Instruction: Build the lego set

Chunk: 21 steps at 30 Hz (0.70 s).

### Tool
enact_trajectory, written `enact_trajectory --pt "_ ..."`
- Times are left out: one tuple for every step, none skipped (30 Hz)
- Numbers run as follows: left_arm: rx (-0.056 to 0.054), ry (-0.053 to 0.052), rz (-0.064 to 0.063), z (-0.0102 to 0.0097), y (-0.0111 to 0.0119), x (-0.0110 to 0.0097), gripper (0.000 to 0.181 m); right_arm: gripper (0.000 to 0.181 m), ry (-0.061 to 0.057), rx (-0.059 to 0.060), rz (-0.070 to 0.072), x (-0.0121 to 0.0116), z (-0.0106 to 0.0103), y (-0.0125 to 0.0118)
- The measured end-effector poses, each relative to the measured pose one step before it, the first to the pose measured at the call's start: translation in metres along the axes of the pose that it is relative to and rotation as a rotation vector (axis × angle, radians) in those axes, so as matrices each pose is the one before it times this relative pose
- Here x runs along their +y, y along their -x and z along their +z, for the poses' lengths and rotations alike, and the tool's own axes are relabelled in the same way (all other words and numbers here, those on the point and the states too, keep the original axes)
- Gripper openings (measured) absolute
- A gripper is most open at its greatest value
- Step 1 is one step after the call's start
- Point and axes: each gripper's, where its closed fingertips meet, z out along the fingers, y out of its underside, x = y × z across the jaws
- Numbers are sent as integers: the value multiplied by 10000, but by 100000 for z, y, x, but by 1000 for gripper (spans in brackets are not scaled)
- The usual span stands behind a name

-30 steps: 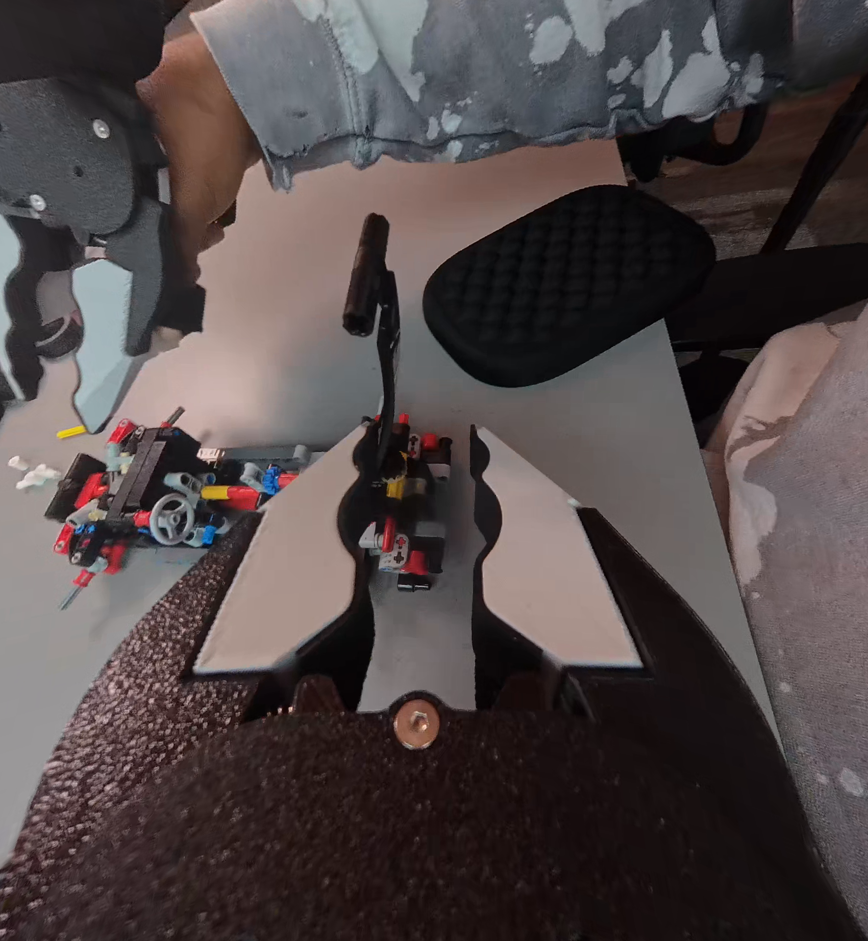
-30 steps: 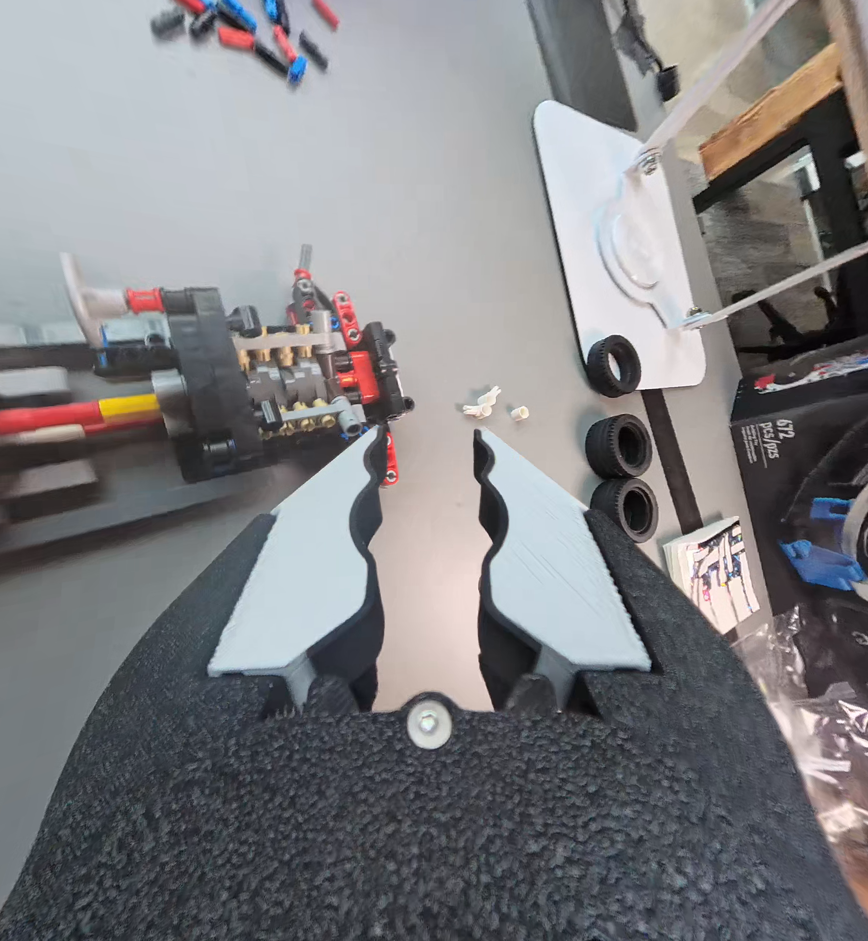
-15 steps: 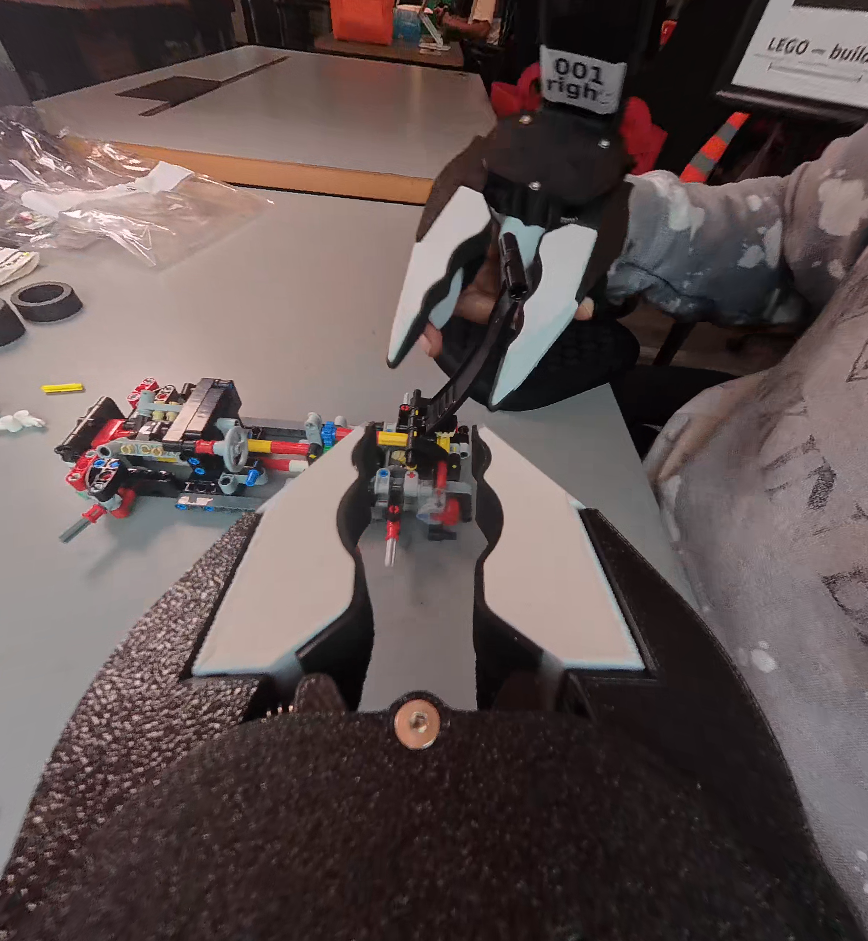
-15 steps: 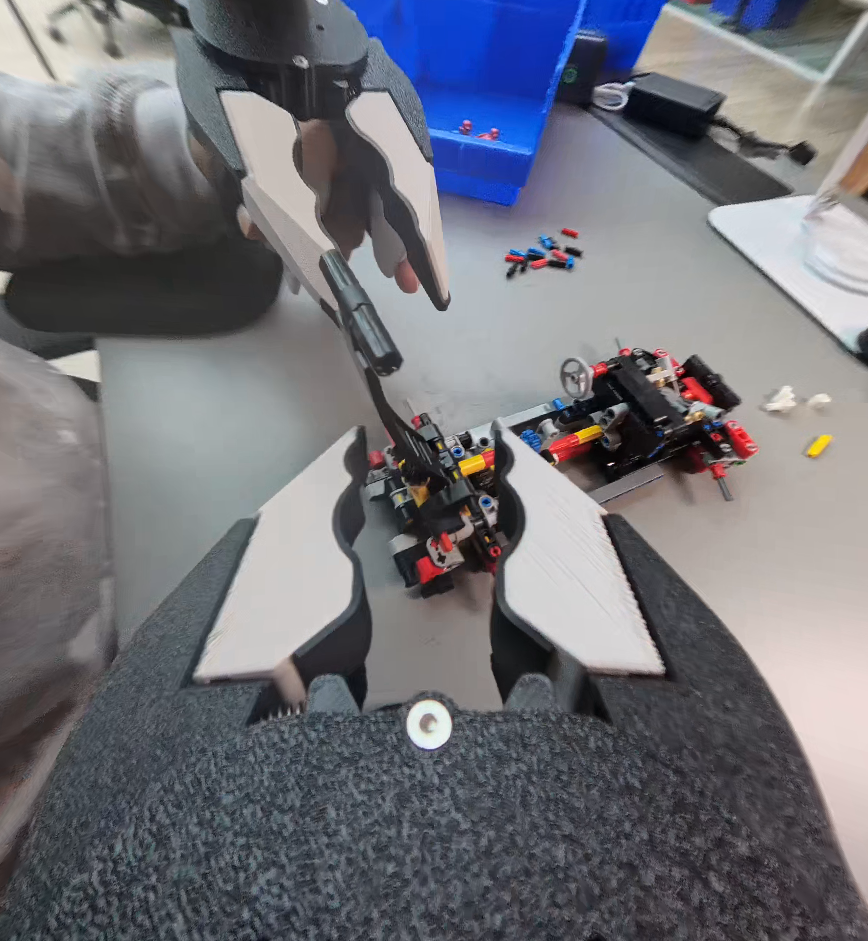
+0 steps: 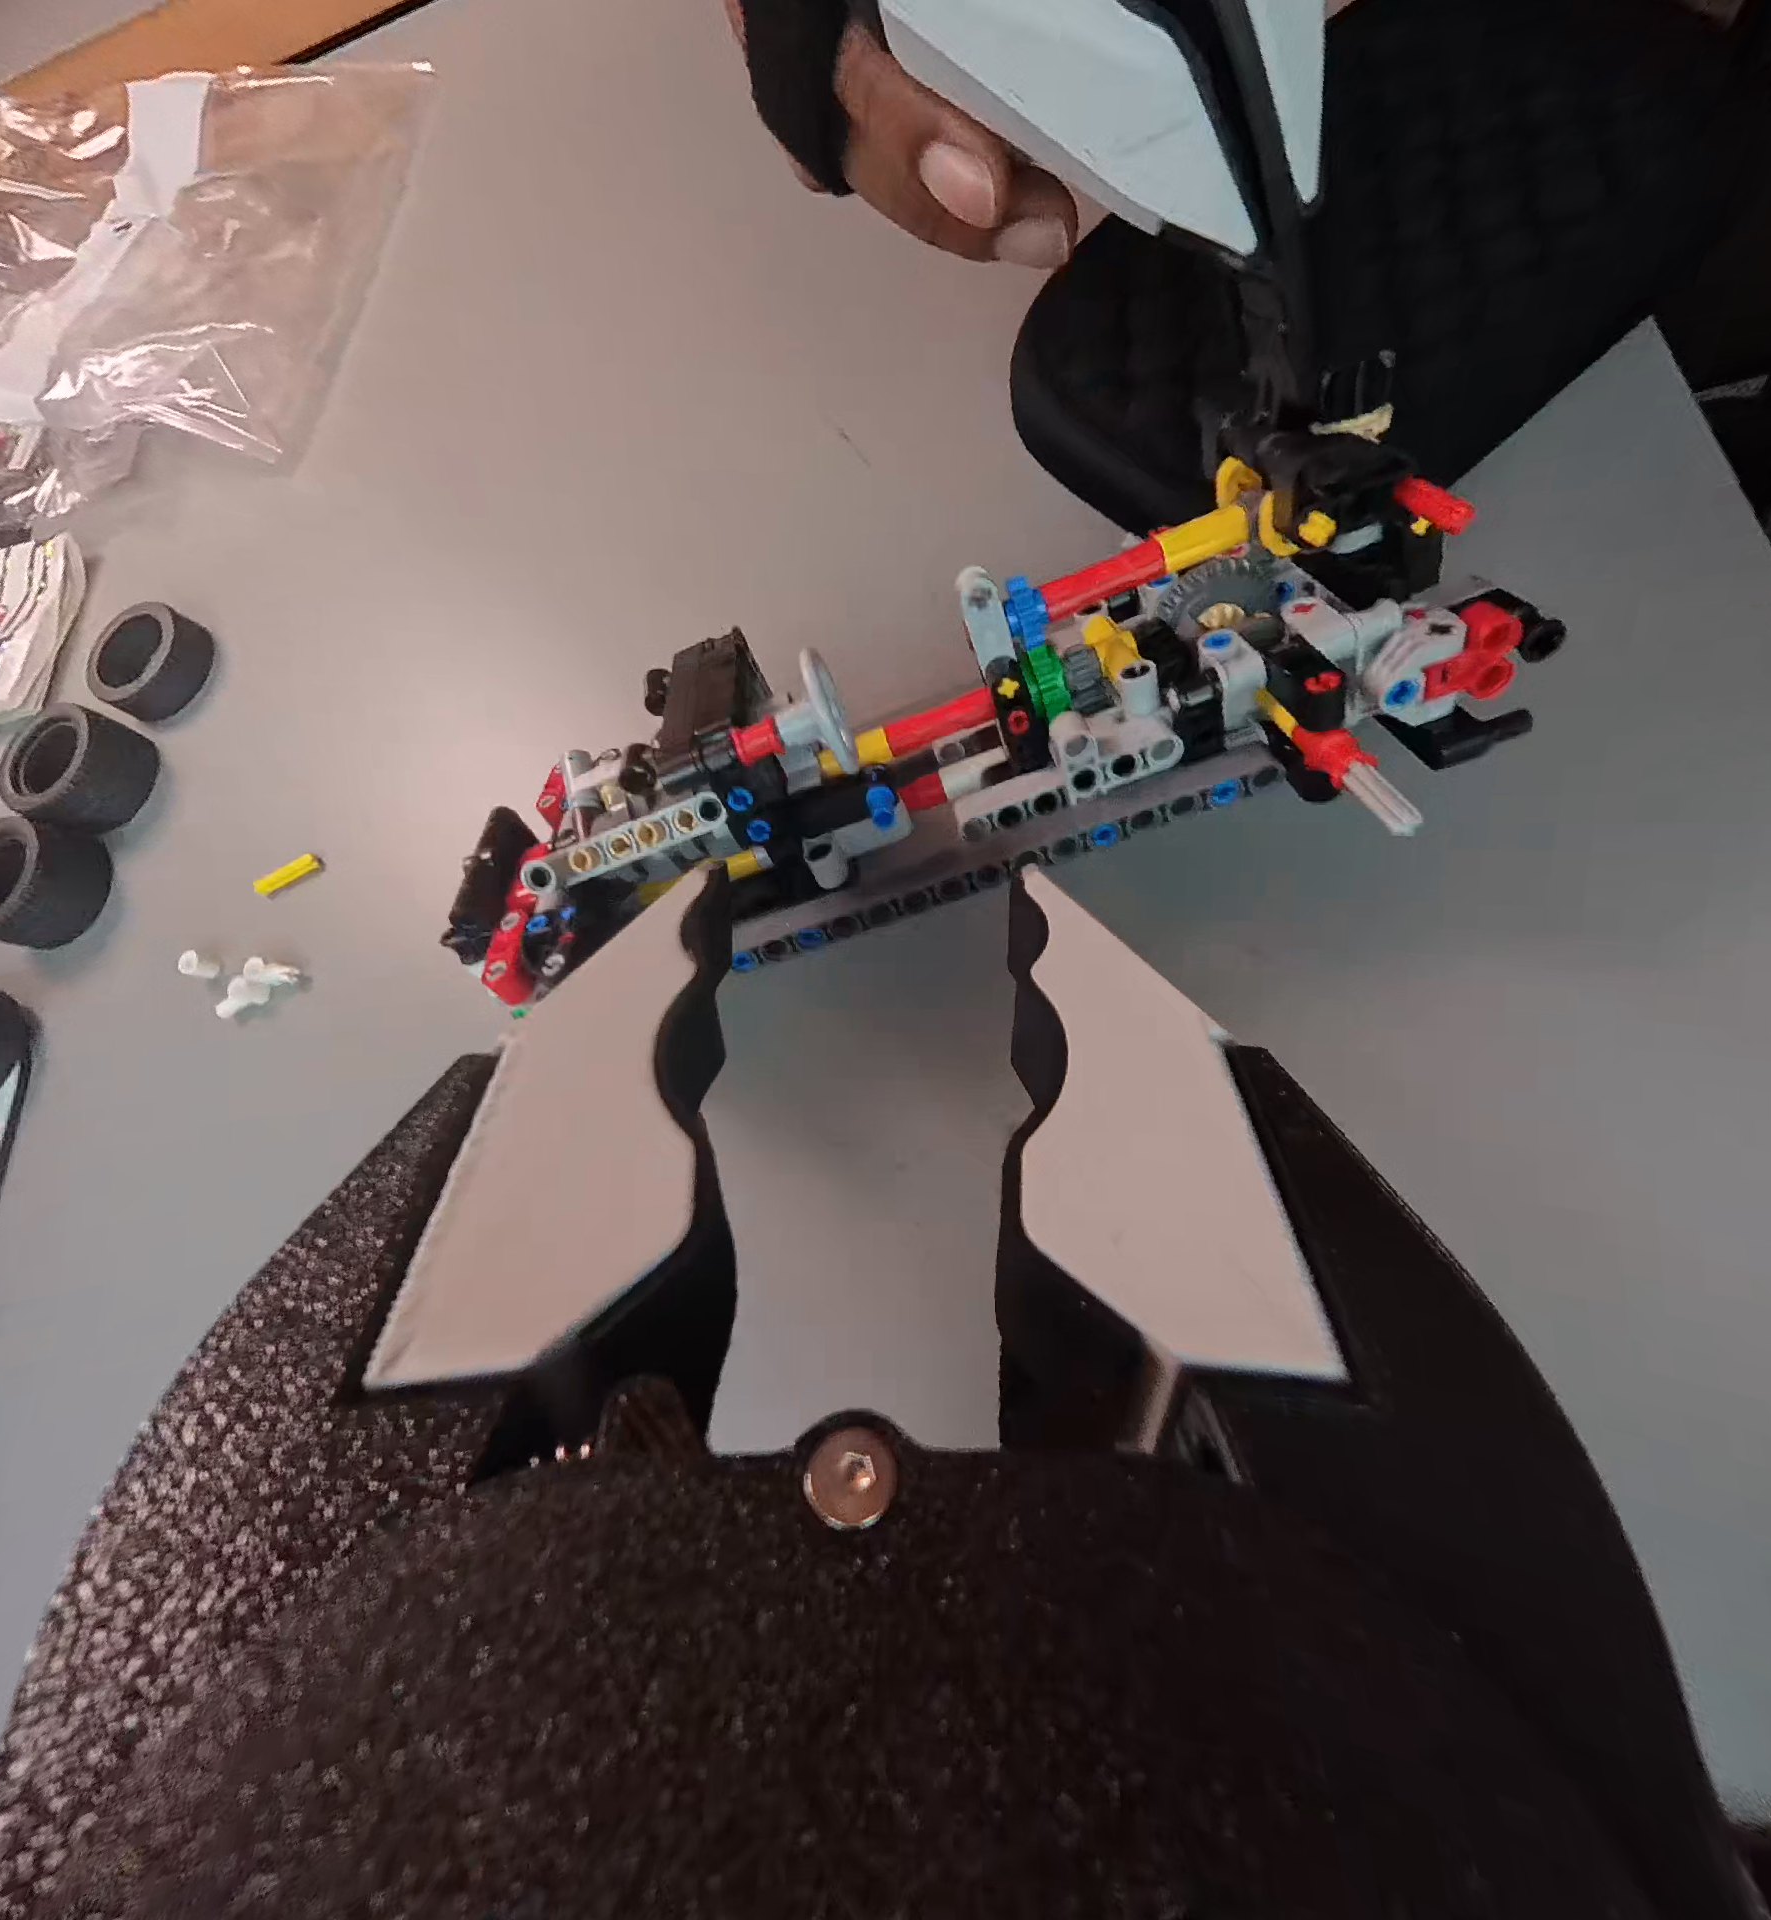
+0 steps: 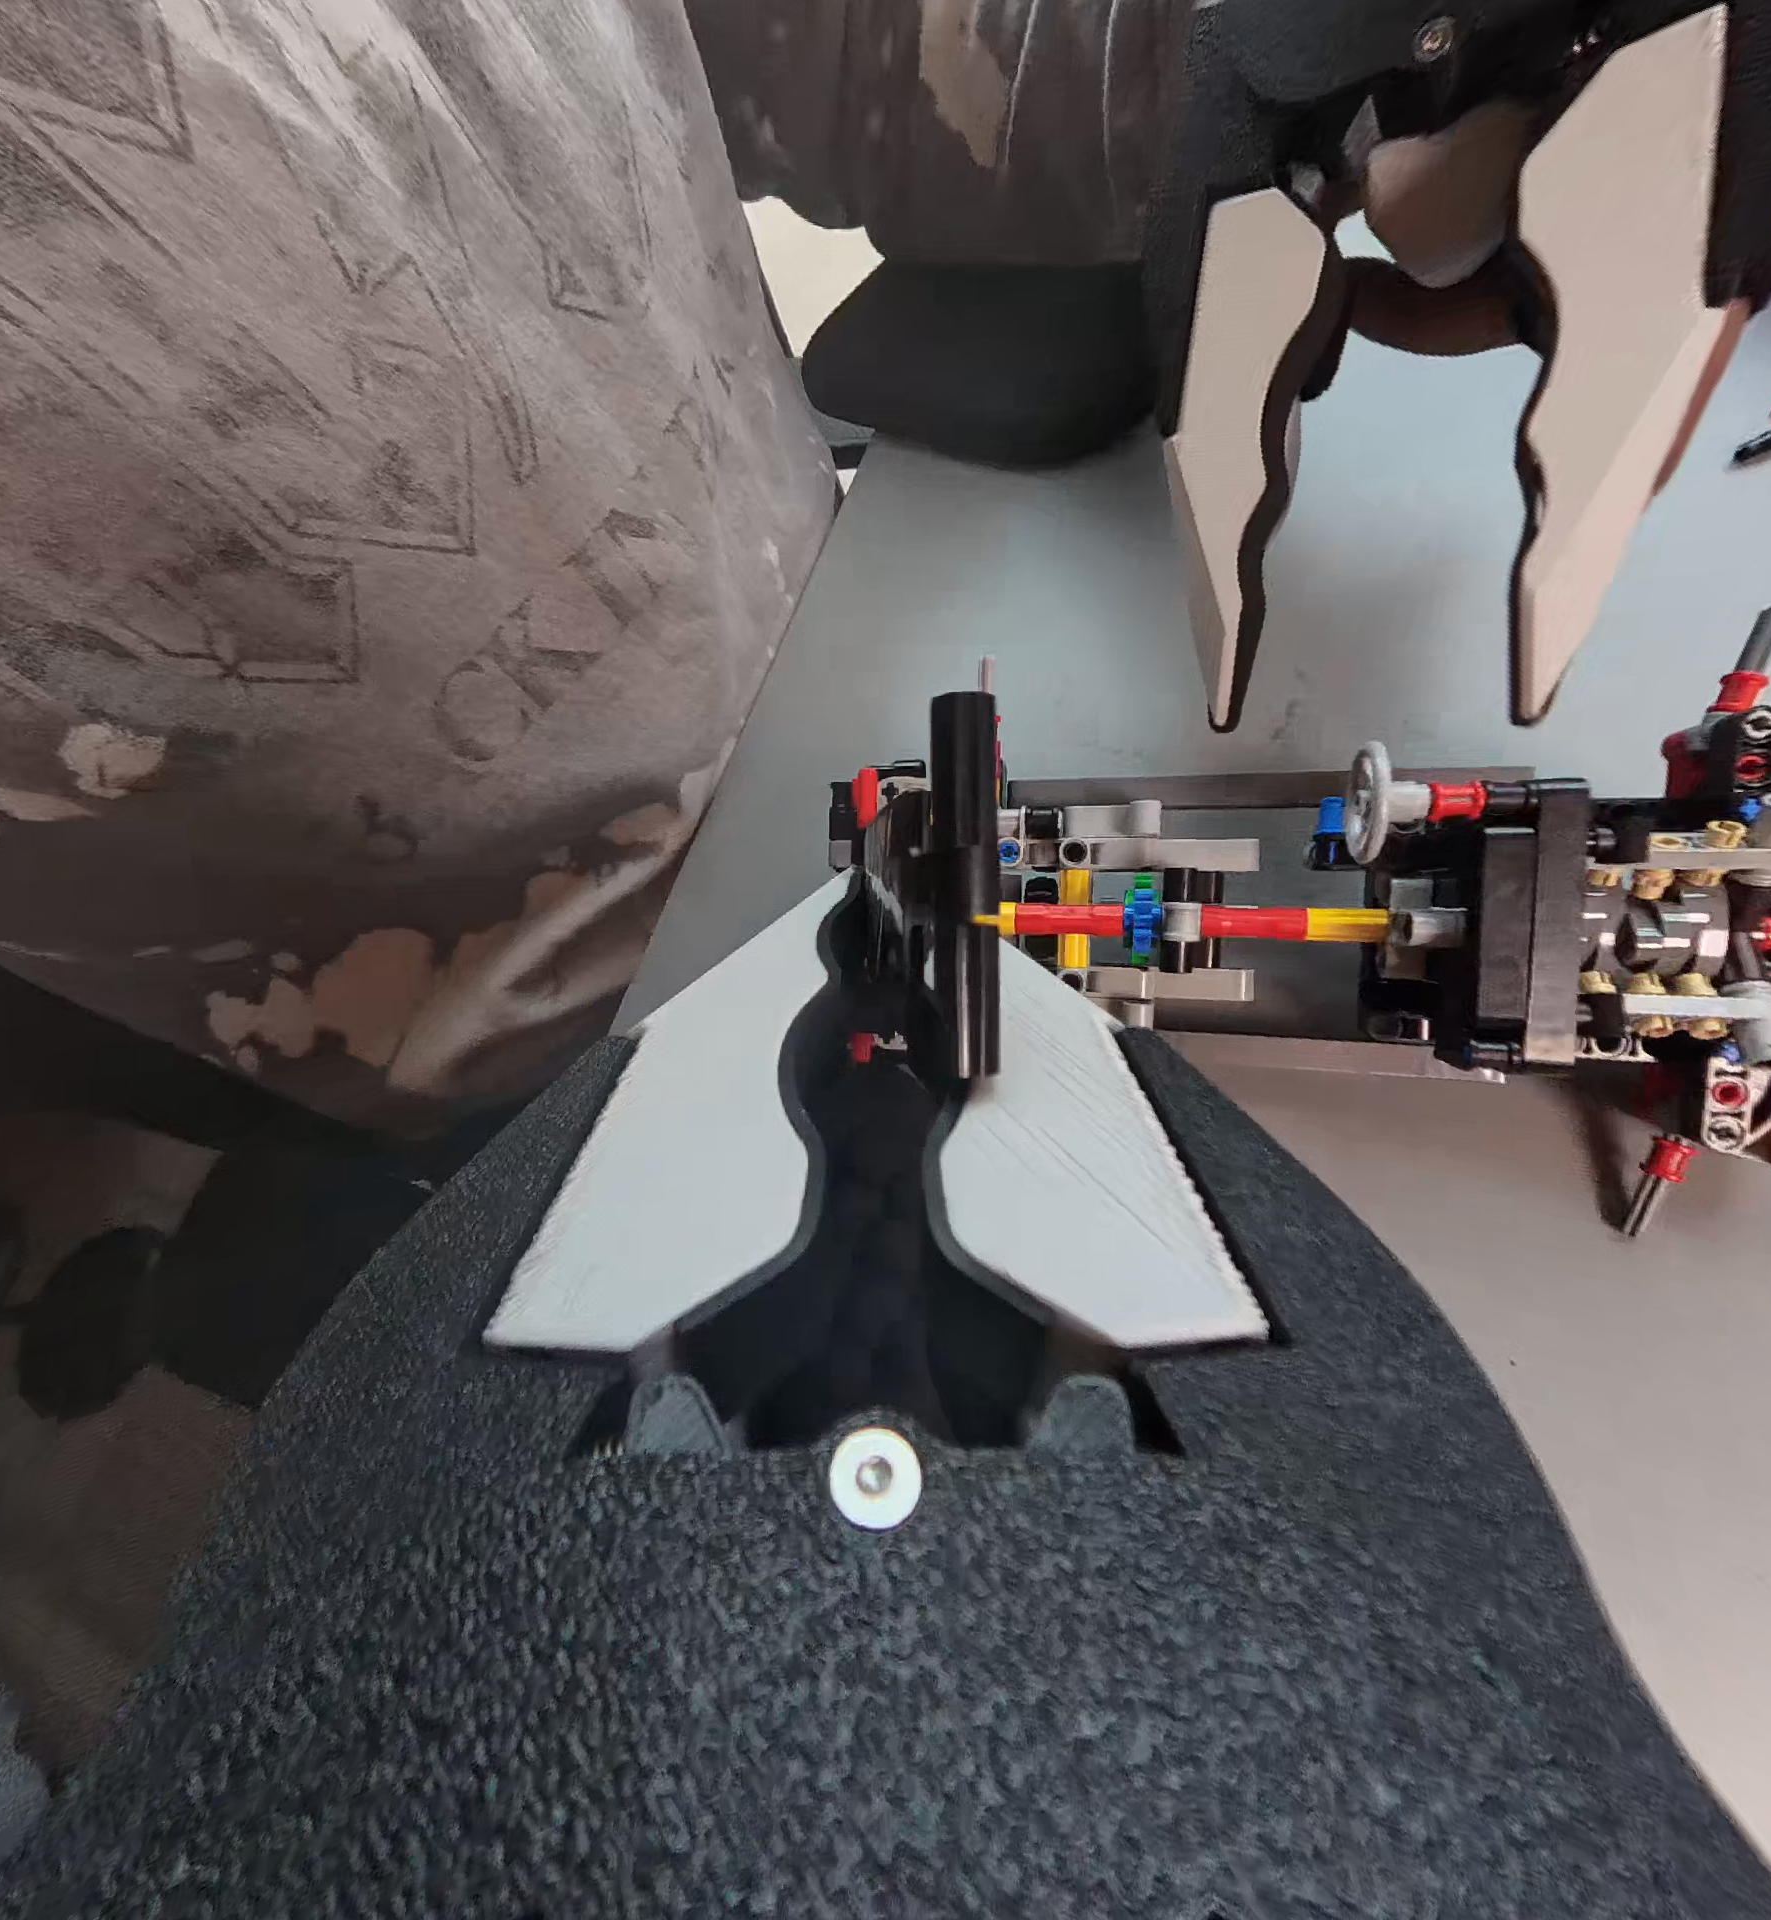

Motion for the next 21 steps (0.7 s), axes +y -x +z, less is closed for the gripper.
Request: enact_trajectory --pt "160 58 48 569 596 -422 53 1 -126 32 -54 -9 57 -219" --pt "171 89 -5 475 529 -365 54 1 -94 121 -122 -17 210 -221" --pt "123 104 50 337 512 -273 53 1 -55 114 -155 -66 219 -108" --pt "153 58 47 307 346 -245 54 0 -19 294 -217 -82 159 -328" --pt "235 105 -8 326 123 -110 53 1 69 185 -196 -15 101 -175" --pt "189 176 30 353 64 66 52 1 95 75 -114 -53 92 6" --pt "-55 205 92 340 328 163 52 1 156 125 -192 -39 110 -70" --pt "-234 223 77 302 497 240 44 1 182 109 -235 -62 174 -48" --pt "-251 200 51 202 448 271 37 1 252 148 -234 -33 191 -145" --pt "-217 170 26 93 334 271 36 0 296 222 -282 -34 169 -310" --pt "-216 207 12 -25 265 392 36 0 354 190 -314 36 81 -292" --pt "-229 159 -32 -180 226 387 36 0 386 131 -278 79 21 -275" --pt "-276 155 -180 -335 318 465 36 0 291 135 -262 -38 -82 -348" --pt "-280 159 -349 -457 367 598 35 0 229 165 -246 -68 -171 -467" --pt "-295 160 -487 -583 411 708 35 0 189 201 -192 -43 -263 -608" --pt "-299 121 -539 -704 396 747 35 0 140 229 -147 -17 -328 -751" --pt "-219 -43 -506 -890 137 534 25 0 108 297 -90 68 -338 -957" --pt "-242 -94 -449 -926 11 441 9 2 150 308 -89 302 -325 -1089" --pt "-361 71 -442 -708 87 685 9 3 31 197 57 285 -274 -1053" --pt "-97 26 -295 -516 -384 624 10 5 -29 -35 176 324 -106 -769" --pt "-74 -9 -276 -337 -475 511 11 5 -82 -195 186 298 98 -486"
